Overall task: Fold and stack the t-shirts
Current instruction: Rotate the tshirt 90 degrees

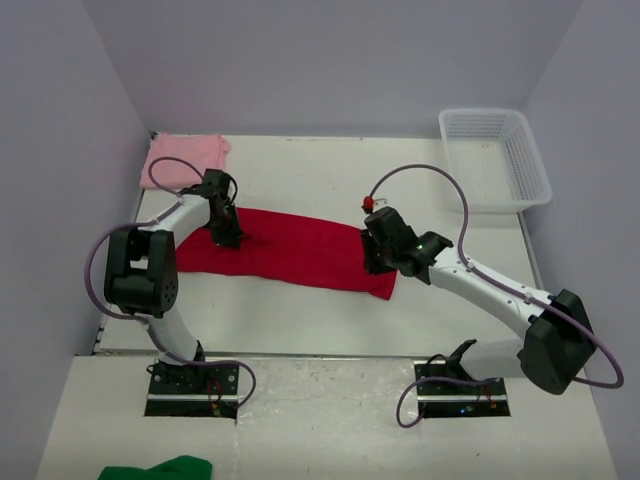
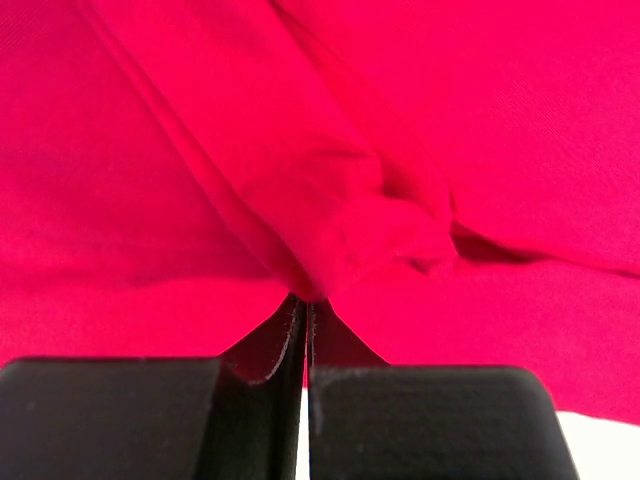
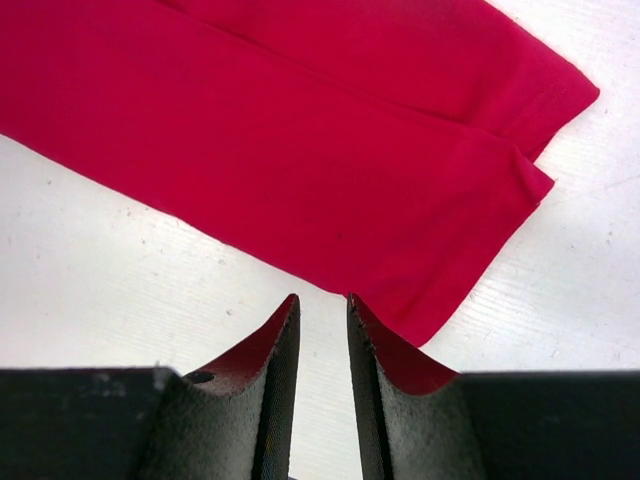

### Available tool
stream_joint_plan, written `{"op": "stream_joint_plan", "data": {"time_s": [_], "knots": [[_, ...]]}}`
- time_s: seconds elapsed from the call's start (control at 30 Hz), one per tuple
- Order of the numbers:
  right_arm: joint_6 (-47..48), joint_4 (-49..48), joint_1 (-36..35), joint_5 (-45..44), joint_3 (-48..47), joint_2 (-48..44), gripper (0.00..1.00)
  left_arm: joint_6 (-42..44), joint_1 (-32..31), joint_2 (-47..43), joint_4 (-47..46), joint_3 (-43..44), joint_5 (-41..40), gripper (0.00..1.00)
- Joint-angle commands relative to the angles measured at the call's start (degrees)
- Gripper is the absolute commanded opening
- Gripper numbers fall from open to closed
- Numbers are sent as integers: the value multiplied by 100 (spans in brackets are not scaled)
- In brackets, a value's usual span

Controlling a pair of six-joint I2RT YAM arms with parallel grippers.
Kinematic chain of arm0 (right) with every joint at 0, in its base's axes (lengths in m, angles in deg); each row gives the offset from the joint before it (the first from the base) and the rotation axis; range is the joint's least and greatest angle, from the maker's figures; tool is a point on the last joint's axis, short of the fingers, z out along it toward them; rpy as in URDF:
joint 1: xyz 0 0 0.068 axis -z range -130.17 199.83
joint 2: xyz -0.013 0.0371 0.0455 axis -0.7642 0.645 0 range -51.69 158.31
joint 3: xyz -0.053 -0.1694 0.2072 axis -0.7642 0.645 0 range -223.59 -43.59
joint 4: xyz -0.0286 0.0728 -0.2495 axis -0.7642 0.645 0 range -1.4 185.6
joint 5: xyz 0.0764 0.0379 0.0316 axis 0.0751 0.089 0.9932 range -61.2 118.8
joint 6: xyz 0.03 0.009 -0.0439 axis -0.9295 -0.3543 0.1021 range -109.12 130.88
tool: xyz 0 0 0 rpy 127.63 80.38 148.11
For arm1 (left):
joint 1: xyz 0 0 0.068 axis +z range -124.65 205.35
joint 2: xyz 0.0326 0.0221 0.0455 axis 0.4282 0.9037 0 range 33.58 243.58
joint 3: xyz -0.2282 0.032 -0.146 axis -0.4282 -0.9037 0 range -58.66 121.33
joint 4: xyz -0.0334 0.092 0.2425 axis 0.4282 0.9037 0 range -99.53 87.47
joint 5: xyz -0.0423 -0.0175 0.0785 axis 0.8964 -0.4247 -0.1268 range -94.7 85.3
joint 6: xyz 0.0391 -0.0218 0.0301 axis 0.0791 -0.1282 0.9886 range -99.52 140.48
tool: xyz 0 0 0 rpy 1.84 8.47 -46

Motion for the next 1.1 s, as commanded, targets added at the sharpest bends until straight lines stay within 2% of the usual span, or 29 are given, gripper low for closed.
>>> {"op": "stream_joint_plan", "data": {"time_s": [0.0,0.37,0.67,0.9,1.07], "knots": [[-79,-211,56,82,88,-316,27,7,48,234,-161,358,-85,0],[-228,-430,109,371,370,-361,27,51,48,1173,-197,1545,20,0],[-219,-343,109,311,440,-519,27,349,39,2325,-30,3011,467,0],[-245,-317,126,363,458,-502,27,604,-48,2783,-161,3400,1205,0],[-263,-307,118,381,396,-458,27,912,-470,2845,-170,3435,1171,0]]}}
